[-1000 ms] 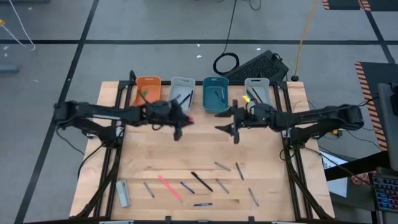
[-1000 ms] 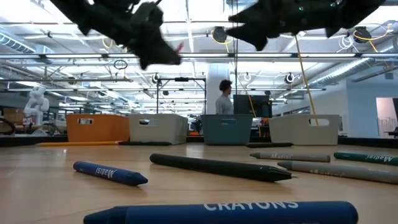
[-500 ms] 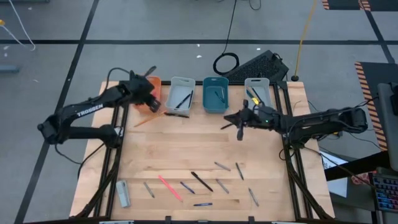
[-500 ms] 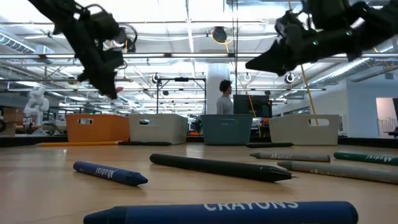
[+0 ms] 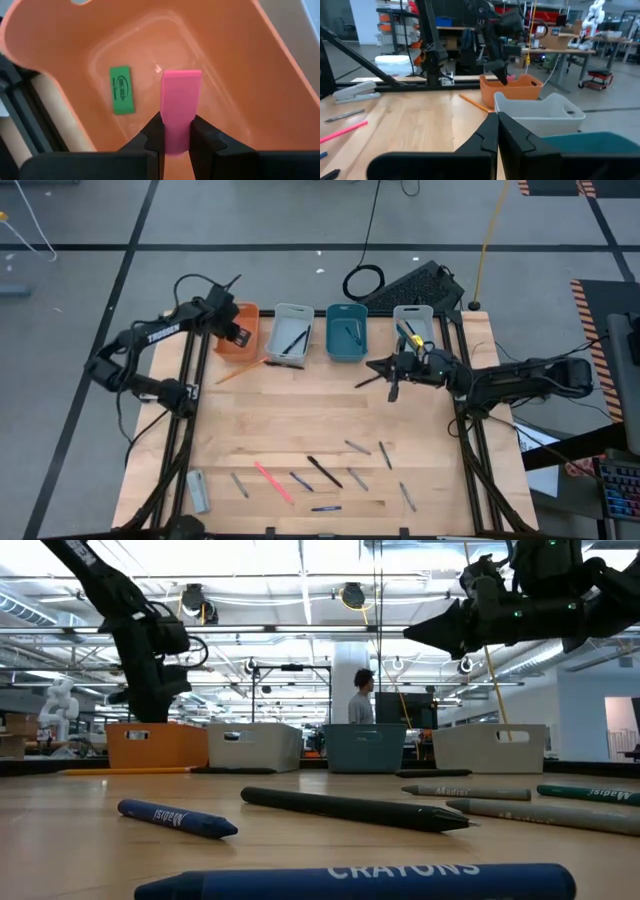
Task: Sort crayons/erasers/pens/pencils in bins
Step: Put the pink eraser into the orange bin
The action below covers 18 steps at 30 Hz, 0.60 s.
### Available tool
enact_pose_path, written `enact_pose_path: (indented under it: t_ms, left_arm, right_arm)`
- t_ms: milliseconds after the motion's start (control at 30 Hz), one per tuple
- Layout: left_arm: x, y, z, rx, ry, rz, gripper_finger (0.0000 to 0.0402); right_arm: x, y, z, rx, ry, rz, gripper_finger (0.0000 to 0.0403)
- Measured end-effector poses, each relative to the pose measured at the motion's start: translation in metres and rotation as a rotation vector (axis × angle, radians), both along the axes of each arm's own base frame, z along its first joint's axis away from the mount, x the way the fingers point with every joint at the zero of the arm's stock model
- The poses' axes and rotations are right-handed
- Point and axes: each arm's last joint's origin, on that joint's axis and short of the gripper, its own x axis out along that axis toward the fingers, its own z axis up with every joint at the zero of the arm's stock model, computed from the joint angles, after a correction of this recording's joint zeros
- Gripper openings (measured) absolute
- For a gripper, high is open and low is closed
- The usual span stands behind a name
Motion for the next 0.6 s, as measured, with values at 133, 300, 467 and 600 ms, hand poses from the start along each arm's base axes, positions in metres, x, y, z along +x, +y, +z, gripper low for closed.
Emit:
enact_pose_path:
  t_ms: [133, 300, 467, 600]
  left_arm:
    - [0.004, 0.015, 0.001, -0.005, 0.011, -0.009, 0.0060]
    - [0.008, 0.030, -0.001, -0.014, 0.024, -0.013, 0.0060]
    - [0.010, 0.033, -0.010, -0.046, 0.042, -0.013, 0.0060]
    - [0.011, 0.033, -0.011, -0.056, 0.031, -0.027, 0.0062]
  right_arm:
    - [-0.004, -0.003, 0.006, -0.020, -0.027, -0.014, 0.0001]
    - [-0.006, -0.003, 0.007, -0.021, -0.021, 0.017, 0.0001]
    - [-0.006, -0.003, 0.006, -0.019, -0.014, 0.018, 0.0000]
    - [-0.006, -0.003, 0.006, -0.019, -0.014, 0.018, 0.0000]
